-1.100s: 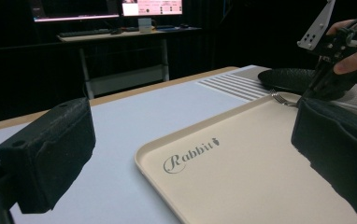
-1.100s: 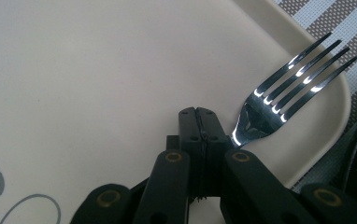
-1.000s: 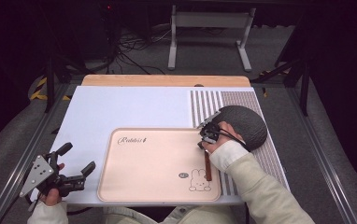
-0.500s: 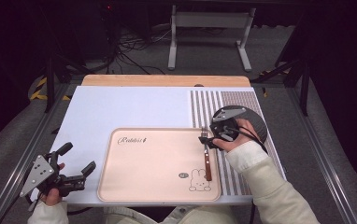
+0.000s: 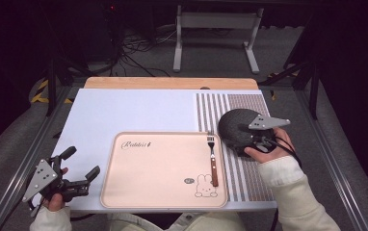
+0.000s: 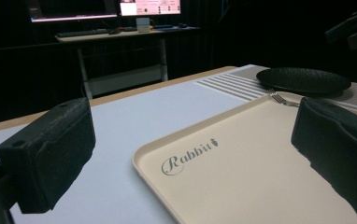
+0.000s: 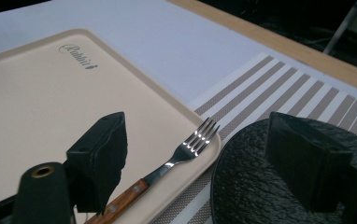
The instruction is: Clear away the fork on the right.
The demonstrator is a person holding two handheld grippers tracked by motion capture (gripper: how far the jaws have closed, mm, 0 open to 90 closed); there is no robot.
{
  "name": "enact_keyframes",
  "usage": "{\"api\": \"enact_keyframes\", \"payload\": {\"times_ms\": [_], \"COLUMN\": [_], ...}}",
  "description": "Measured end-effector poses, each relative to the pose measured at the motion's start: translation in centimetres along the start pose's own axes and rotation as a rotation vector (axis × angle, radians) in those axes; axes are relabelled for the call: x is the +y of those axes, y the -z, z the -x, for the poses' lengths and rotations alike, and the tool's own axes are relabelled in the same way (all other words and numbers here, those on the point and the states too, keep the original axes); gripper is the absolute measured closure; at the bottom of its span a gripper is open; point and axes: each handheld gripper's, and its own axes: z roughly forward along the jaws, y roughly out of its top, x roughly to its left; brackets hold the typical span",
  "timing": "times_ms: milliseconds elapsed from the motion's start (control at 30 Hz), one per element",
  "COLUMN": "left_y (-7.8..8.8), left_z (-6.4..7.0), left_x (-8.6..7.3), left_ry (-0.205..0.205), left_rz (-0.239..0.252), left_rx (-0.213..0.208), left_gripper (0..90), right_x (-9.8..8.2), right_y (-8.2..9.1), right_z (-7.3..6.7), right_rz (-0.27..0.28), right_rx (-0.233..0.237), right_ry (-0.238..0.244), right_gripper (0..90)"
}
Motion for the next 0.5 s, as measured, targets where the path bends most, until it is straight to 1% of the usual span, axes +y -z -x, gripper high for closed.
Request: {"api": "enact_keyframes", "payload": {"times_ms": [67, 133, 267, 367, 433, 467, 500], "left_y": [0.0, 0.0, -0.1, -0.1, -0.1, -0.1, -0.1], "left_z": [0.0, 0.0, 0.0, 0.0, 0.0, 0.0, 0.0], "left_x": [0.0, 0.0, 0.0, 0.0, 0.0, 0.0, 0.0], "left_ry": [-0.001, -0.004, -0.002, -0.003, -0.004, -0.004, -0.003], "left_rz": [0.001, -0.001, -0.001, 0.000, 0.000, 0.000, 0.001], "left_rx": [0.001, 0.000, 0.000, 0.000, 0.000, 0.000, 0.000], "left_gripper": [0.2, 0.2, 0.2, 0.2, 0.2, 0.2, 0.2], "right_x": [-0.4, -0.8, -1.6, -2.3, -2.8, -3.0, -3.6], "right_y": [0.6, 1.1, 2.0, 2.7, 3.1, 3.3, 3.7], "right_z": [0.2, 0.3, 0.6, 0.7, 0.8, 0.8, 0.8], "right_rz": [0.024, 0.049, 0.089, 0.135, 0.167, 0.177, 0.209], "right_rx": [-0.009, -0.009, -0.017, -0.027, -0.030, -0.030, -0.032], "right_ry": [0.001, 0.017, 0.025, 0.023, 0.033, 0.030, 0.033], "right_gripper": [20.2, 19.5, 18.6, 17.4, 16.9, 16.9, 16.7]}}
